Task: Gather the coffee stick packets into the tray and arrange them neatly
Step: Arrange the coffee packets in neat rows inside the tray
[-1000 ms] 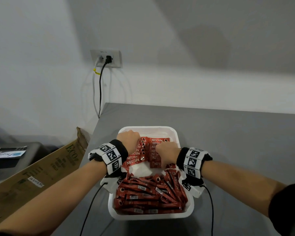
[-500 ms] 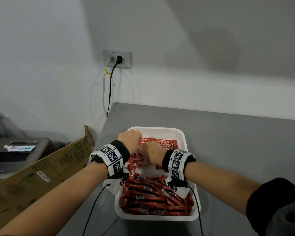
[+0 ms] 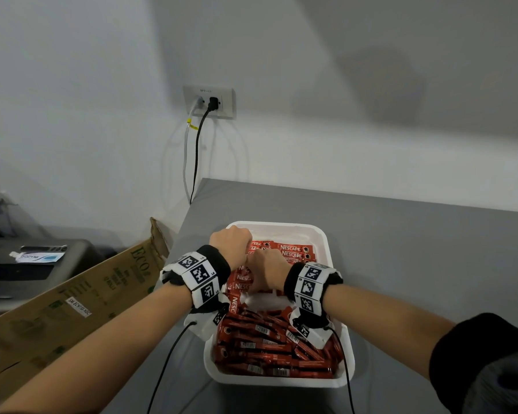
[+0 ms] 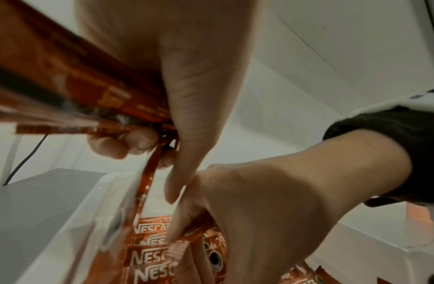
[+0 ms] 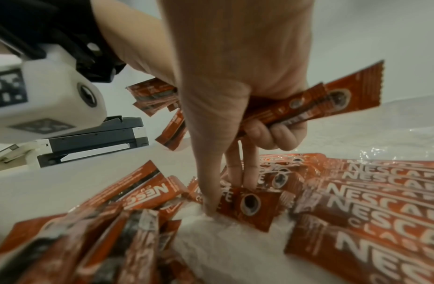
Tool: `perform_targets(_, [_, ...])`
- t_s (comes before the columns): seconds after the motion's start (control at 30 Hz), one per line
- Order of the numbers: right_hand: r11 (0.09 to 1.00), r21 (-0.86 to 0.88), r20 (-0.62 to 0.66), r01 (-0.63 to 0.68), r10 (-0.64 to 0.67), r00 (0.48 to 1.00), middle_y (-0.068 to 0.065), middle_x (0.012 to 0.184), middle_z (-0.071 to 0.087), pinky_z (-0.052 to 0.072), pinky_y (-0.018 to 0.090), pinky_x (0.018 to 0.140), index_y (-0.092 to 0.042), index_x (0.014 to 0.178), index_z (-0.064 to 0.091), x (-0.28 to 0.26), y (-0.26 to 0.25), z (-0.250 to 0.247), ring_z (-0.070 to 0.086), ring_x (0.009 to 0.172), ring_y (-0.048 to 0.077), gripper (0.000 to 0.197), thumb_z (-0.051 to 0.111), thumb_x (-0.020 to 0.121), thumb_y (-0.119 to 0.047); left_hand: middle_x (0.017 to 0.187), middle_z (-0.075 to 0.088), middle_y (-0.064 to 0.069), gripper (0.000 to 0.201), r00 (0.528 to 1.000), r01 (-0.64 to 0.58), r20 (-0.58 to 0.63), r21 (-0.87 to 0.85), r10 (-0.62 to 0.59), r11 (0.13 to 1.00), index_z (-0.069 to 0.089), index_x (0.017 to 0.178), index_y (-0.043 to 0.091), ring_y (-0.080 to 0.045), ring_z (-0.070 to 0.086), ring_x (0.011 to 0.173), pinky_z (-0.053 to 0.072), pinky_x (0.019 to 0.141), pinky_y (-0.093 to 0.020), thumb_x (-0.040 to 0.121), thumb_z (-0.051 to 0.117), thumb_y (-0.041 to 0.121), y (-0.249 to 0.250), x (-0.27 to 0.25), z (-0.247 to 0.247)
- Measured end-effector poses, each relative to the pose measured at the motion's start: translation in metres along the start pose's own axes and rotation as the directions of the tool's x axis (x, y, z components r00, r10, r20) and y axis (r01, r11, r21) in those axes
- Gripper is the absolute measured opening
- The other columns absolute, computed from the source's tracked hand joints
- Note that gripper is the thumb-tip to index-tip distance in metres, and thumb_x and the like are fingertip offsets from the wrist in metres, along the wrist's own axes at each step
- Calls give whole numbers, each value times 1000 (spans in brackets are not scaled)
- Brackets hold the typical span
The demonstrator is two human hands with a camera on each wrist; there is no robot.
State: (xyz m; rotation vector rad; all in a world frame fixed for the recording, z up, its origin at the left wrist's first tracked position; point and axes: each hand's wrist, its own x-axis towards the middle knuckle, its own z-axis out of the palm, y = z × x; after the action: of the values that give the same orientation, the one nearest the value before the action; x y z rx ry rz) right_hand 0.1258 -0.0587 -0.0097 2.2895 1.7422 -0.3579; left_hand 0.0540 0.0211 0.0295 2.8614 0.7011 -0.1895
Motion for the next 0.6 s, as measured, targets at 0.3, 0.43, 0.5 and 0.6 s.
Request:
perform_targets(0.3, [999,42,55,5,-7,998,0,74,59,57,31,72,-10,96,62,-2,2,-1,60,70,17,45,72,76,-49,100,62,-4,18,1000,-17,-9,1,17,1000,61,89,15,-23,60,91,50,79,-30,85,49,3,1,1,0])
perform_targets(0.43, [982,188,-34,-15,22,999,-2,72,62,51,28,62,-13,79,61,-11,16,-7,58,65,16,43,76,69,-52,94,60,-3,17,999,-22,-25,-1,22,1000,57,82,17,-23,60,89,48,74,-30,85,47,4,0,0,0])
perform_targets(0.5, [981,185,-64,-51,64,996,0,80,65,48,29,63,-14,80,61,-19,35,-15,61,74,18,35,76,71,-45,86,55,-1,18,999,-27,-38,-11,26,1000,52,76,20,-22,59,84,46,70,-28,86,47,6,-2,0,2])
perform_targets(0.6, [977,179,34,-113,109,993,-1,77,67,53,29,67,-17,71,62,-32,63,-15,63,75,16,23,81,69,-30,82,52,2,19,999,-35,-35,-31,34,999,50,74,19,-18,53,75,45,68,-26,87,47,6,-4,1,6])
